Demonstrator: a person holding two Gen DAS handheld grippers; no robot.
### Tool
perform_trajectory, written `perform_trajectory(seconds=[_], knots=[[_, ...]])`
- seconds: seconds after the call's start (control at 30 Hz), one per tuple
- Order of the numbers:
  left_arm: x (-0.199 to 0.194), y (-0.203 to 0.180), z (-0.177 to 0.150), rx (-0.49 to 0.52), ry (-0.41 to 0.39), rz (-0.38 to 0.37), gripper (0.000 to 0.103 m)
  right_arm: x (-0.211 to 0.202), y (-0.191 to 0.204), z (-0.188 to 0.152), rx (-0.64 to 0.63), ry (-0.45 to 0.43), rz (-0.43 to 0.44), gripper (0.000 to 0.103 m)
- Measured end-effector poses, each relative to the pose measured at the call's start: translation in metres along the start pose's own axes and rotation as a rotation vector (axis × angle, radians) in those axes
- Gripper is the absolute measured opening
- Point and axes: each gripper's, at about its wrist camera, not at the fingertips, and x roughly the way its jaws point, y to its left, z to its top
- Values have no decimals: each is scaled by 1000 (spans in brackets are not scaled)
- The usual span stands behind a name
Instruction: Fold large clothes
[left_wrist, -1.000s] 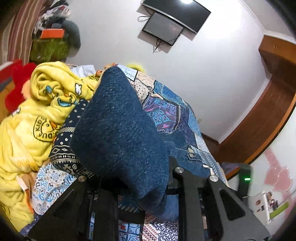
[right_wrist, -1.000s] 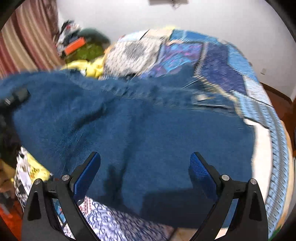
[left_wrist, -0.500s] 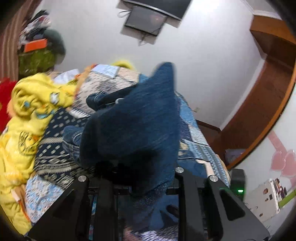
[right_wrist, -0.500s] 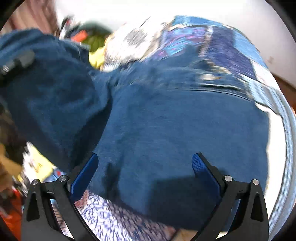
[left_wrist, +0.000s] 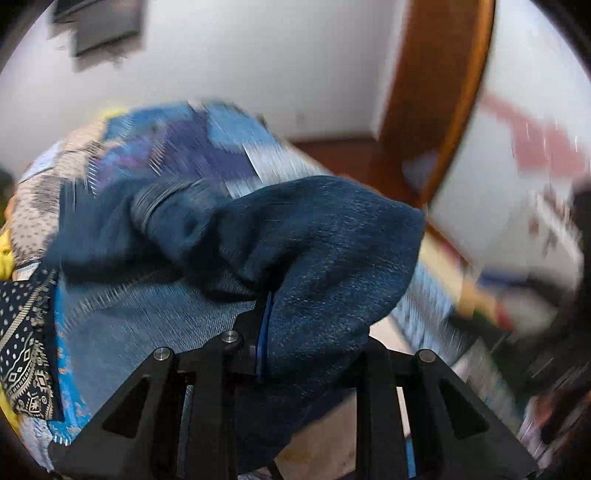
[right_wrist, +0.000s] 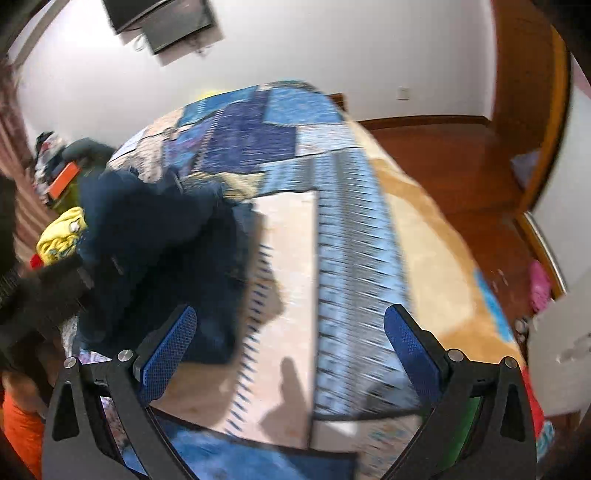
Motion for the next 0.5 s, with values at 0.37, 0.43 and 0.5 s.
perform_trajectory(seconds=[0.37, 0.43, 0.5], knots=[[-18, -14, -41, 145, 98, -56, 40, -28, 3, 4, -35, -54, 4, 101], [-32, -14, -48, 145, 98, -84, 50, -31, 12, 6, -59, -72, 24, 101], [-44, -9, -53, 116, 112, -113, 60, -32, 21, 7, -86, -84, 38, 101]])
